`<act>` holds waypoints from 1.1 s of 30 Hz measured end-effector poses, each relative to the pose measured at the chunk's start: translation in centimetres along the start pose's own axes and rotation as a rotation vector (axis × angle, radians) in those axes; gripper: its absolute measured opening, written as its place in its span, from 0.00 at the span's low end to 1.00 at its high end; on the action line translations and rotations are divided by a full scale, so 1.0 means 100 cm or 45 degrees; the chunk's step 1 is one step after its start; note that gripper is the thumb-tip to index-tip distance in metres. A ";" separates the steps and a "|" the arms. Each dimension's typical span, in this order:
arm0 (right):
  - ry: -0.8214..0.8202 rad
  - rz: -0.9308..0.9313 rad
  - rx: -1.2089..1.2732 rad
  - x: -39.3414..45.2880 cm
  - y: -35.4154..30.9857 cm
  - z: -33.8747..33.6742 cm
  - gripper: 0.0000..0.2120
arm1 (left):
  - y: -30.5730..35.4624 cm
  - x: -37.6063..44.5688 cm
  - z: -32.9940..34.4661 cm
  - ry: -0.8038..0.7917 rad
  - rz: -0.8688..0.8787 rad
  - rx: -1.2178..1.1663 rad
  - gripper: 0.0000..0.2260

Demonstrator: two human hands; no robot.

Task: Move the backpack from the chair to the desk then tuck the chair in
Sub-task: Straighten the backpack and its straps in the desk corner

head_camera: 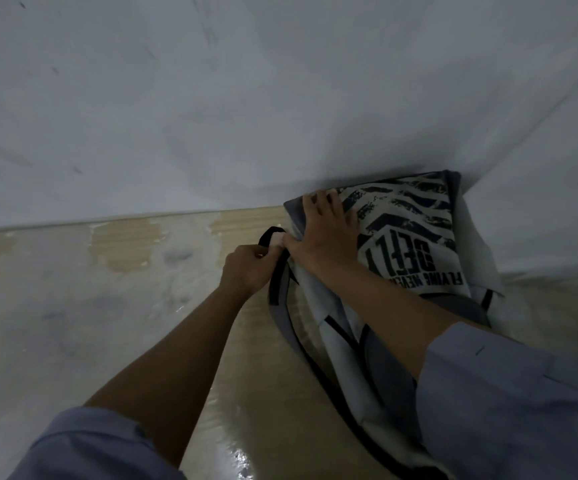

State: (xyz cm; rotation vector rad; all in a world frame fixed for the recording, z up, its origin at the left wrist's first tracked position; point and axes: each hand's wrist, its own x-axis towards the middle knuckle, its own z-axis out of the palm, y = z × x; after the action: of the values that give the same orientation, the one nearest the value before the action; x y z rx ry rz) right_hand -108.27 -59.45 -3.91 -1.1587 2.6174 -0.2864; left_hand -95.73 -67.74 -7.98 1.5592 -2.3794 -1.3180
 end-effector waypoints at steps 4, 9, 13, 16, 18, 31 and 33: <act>0.053 0.001 -0.050 0.003 -0.002 0.004 0.30 | -0.007 -0.003 -0.001 -0.064 0.122 -0.036 0.31; 0.141 -0.002 0.076 0.004 -0.001 0.001 0.18 | -0.020 -0.001 -0.003 0.077 0.286 0.142 0.16; 0.209 0.027 0.297 -0.001 0.006 -0.004 0.19 | -0.026 0.003 -0.004 0.000 0.087 0.256 0.14; 0.187 0.031 0.385 -0.001 0.011 -0.010 0.20 | -0.020 0.005 -0.007 -0.195 -0.067 0.388 0.22; 0.182 0.028 0.412 -0.001 0.013 -0.013 0.19 | -0.011 0.005 -0.010 -0.313 -0.234 0.330 0.25; 0.341 -0.076 0.728 0.009 0.024 -0.034 0.15 | 0.032 0.032 -0.009 -0.064 -0.366 -0.332 0.18; 0.389 -0.112 0.778 0.014 0.031 -0.039 0.15 | 0.040 0.041 -0.005 0.026 -0.359 -0.417 0.19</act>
State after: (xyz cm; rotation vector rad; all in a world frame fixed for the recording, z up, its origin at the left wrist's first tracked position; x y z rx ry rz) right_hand -112.57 -58.16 -1.30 -1.0622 2.4231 -1.2632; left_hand -100.59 -70.53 -6.81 1.8335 -1.8567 -1.6285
